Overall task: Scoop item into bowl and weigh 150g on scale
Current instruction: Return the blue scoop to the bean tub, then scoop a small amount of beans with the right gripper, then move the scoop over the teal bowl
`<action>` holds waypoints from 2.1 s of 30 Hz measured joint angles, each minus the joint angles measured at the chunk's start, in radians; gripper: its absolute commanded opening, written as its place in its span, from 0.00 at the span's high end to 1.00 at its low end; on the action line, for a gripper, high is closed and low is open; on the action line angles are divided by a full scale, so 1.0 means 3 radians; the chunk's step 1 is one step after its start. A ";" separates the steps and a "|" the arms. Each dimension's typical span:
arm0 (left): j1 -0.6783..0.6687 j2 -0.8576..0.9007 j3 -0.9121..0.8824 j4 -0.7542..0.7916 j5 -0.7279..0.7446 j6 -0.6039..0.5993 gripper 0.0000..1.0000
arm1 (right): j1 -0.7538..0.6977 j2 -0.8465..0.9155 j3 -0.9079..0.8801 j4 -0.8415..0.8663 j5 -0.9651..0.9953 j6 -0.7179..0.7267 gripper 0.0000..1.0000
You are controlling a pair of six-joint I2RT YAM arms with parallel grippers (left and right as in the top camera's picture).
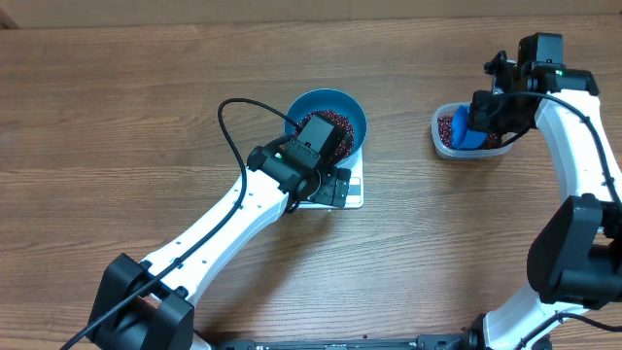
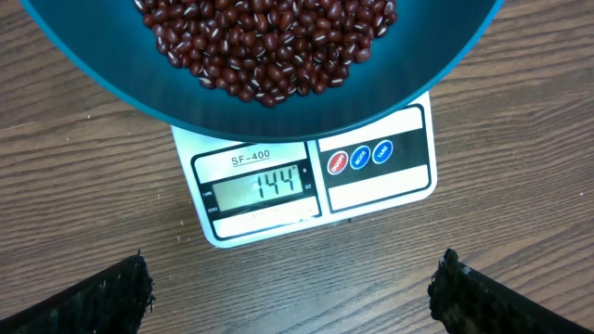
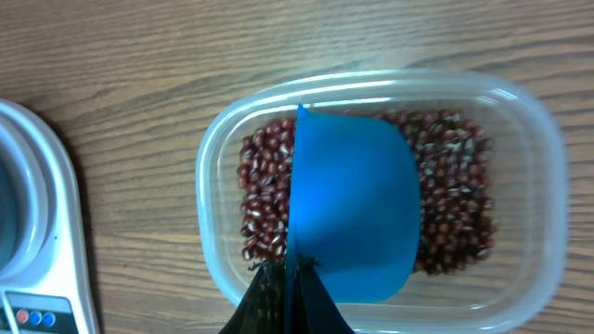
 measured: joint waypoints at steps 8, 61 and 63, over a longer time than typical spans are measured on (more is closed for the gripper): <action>0.0000 0.0000 0.0000 0.0000 0.0000 0.0000 0.01 | 0.0023 0.0000 -0.0023 0.0011 -0.0052 0.0085 0.96; 0.0000 0.0000 0.0000 0.0000 0.0000 0.0000 0.00 | 0.1166 0.0015 0.1362 -0.0576 -0.1050 -0.0615 0.96; 0.0000 0.0000 0.0000 0.0000 0.0000 0.0000 0.00 | 0.1349 0.0015 0.1362 -0.0549 -0.0851 -0.0696 0.96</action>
